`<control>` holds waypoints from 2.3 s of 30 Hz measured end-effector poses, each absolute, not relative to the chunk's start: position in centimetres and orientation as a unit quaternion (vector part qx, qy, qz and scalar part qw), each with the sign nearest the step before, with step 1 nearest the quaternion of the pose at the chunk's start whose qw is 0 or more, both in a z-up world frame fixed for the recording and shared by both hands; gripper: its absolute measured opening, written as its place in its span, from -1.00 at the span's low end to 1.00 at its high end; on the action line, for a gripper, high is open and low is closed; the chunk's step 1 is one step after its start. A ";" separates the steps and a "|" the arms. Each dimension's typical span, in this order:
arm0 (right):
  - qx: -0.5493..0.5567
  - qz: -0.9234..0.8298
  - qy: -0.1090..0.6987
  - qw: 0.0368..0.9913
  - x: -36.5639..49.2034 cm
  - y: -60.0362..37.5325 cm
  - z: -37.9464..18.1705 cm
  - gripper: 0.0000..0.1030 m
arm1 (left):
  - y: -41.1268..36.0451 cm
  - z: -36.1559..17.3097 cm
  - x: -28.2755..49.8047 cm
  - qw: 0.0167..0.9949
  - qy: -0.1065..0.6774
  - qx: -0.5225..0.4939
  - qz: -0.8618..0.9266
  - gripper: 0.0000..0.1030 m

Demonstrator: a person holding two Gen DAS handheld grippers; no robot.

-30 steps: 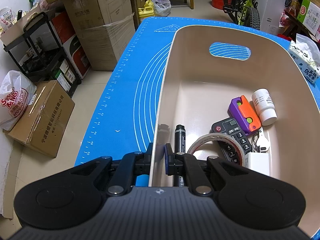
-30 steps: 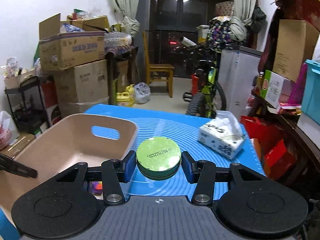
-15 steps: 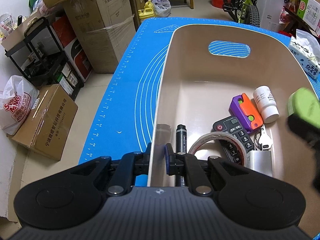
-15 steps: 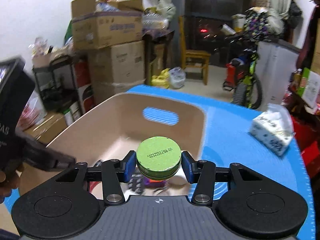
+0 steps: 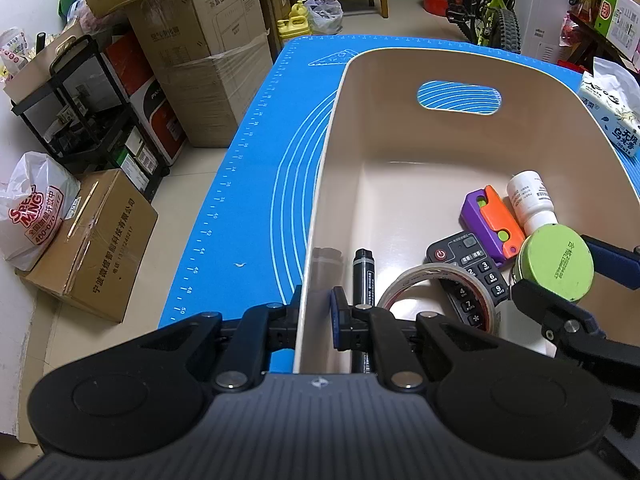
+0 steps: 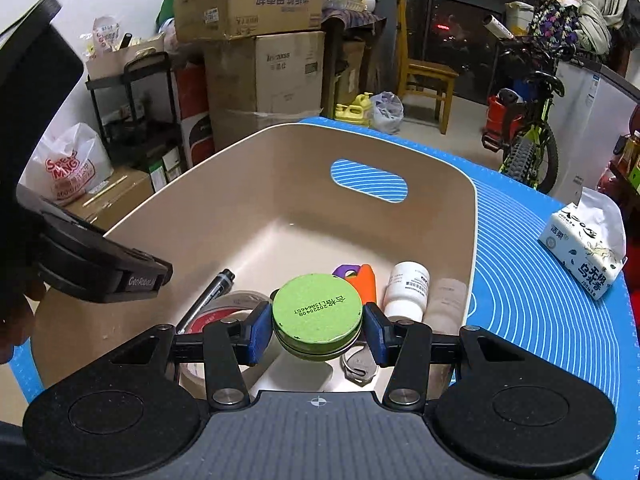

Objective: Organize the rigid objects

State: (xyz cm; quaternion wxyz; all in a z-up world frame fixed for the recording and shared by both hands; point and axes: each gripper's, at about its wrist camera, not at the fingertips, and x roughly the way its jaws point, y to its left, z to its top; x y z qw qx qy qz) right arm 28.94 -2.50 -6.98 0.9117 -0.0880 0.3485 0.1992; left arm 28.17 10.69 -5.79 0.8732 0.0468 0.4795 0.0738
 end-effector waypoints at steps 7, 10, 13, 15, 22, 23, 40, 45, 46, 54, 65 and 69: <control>-0.093 0.199 0.351 0.910 28.9 -2.3 -7.0 0.07 | 10.5 -5.8 28.2 0.873 0.479 0.049 0.075 -0.73; -0.077 0.200 0.349 0.912 28.9 -2.7 -6.7 0.32 | 10.6 -5.8 28.1 0.873 0.479 0.049 0.075 -0.72; -0.067 0.195 0.346 0.915 28.9 -3.2 -6.4 0.44 | 10.6 -5.8 28.1 0.874 0.478 0.047 0.074 -0.72; -0.055 0.194 0.343 0.917 28.8 -3.7 -6.1 0.46 | 10.6 -5.8 28.0 0.875 0.476 0.047 0.073 -0.72; -0.006 0.177 0.335 0.926 28.1 -5.7 -4.6 0.60 | 10.4 -4.8 27.2 0.885 0.457 0.052 0.074 -0.21; -0.003 0.175 0.333 0.927 27.9 -5.8 -4.4 0.61 | 10.3 -4.4 26.9 0.890 0.447 0.053 0.075 -0.12; 0.033 0.131 0.317 0.939 23.0 -10.2 -0.7 0.95 | 8.9 1.6 21.7 0.928 0.365 0.042 0.064 0.70; 0.038 0.124 0.315 0.940 20.4 -11.5 0.2 0.95 | 8.1 3.0 18.8 0.933 0.352 0.043 0.061 0.70; 0.040 0.123 0.315 0.940 19.8 -11.7 0.4 0.95 | 7.8 3.2 18.2 0.934 0.349 0.043 0.061 0.70; 0.042 0.113 0.302 0.946 15.2 -13.8 1.7 0.95 | 5.9 4.3 14.2 0.938 0.340 0.045 0.053 0.70; 0.038 0.109 0.290 0.950 10.1 -16.1 3.1 0.95 | 3.7 5.6 9.5 0.944 0.324 0.038 0.044 0.70; 0.044 0.109 0.289 0.950 8.3 -16.9 3.2 0.95 | 3.2 5.6 7.9 0.945 0.323 0.036 0.040 0.70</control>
